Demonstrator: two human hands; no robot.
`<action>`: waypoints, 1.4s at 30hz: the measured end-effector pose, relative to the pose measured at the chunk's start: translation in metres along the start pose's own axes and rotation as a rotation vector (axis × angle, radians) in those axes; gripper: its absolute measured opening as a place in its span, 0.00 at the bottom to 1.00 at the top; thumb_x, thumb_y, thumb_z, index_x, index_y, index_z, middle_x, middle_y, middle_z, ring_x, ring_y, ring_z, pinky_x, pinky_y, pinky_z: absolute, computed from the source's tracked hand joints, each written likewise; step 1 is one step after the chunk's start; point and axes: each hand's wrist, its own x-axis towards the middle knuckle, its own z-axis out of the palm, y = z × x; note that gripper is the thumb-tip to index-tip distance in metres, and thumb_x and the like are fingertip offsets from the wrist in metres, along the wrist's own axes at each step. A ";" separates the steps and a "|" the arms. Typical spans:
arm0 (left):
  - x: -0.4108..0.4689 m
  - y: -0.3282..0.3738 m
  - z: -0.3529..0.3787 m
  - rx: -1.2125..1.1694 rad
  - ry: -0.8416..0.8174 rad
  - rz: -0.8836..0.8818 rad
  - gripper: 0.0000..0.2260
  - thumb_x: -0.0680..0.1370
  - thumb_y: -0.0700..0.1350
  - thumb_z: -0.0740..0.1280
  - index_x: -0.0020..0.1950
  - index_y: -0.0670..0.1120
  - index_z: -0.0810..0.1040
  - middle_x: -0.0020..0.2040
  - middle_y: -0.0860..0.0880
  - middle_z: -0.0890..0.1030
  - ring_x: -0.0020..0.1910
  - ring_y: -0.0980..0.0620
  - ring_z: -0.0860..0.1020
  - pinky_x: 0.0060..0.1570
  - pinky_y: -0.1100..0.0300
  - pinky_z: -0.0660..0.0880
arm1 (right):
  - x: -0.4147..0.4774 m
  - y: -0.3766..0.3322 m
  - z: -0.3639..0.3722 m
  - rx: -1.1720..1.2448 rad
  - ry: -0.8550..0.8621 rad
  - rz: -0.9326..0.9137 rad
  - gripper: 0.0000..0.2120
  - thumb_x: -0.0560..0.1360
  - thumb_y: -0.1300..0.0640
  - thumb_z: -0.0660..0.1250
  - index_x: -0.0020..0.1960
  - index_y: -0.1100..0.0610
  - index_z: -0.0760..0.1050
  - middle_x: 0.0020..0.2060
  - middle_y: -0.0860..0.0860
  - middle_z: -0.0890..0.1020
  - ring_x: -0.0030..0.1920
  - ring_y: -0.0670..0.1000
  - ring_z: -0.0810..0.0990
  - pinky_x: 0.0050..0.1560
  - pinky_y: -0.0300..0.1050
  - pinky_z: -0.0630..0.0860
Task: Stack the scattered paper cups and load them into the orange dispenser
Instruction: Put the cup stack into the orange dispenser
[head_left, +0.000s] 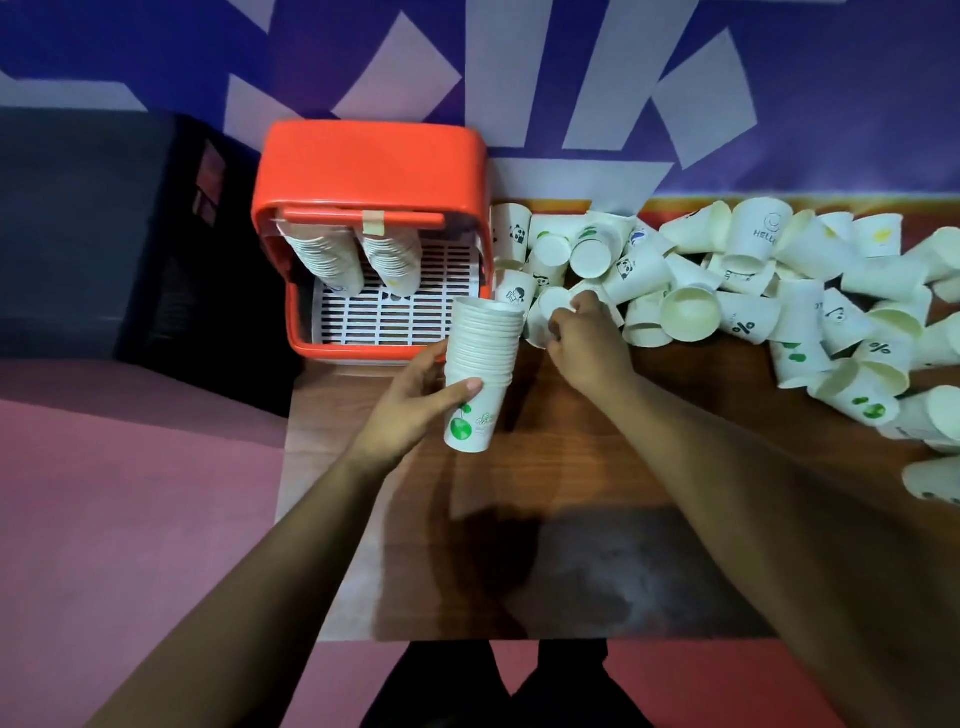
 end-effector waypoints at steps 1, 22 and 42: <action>0.000 -0.001 -0.001 -0.001 0.007 -0.001 0.24 0.76 0.39 0.72 0.72 0.42 0.72 0.62 0.42 0.83 0.60 0.48 0.82 0.55 0.59 0.78 | 0.000 0.000 0.005 -0.015 0.000 -0.009 0.13 0.78 0.53 0.65 0.56 0.61 0.79 0.60 0.60 0.72 0.59 0.63 0.73 0.56 0.54 0.74; -0.013 -0.042 -0.004 0.079 0.036 -0.091 0.26 0.74 0.47 0.74 0.72 0.51 0.74 0.64 0.47 0.82 0.65 0.46 0.79 0.64 0.50 0.77 | -0.048 0.034 -0.014 0.812 -0.110 0.554 0.16 0.71 0.48 0.73 0.49 0.56 0.71 0.45 0.50 0.77 0.45 0.51 0.77 0.39 0.44 0.74; -0.012 -0.029 -0.001 0.362 -0.178 -0.134 0.28 0.67 0.53 0.78 0.65 0.66 0.76 0.58 0.55 0.84 0.55 0.50 0.84 0.58 0.51 0.80 | -0.072 0.036 -0.059 1.217 -0.036 0.297 0.17 0.69 0.47 0.75 0.54 0.44 0.71 0.56 0.50 0.82 0.54 0.48 0.81 0.49 0.51 0.79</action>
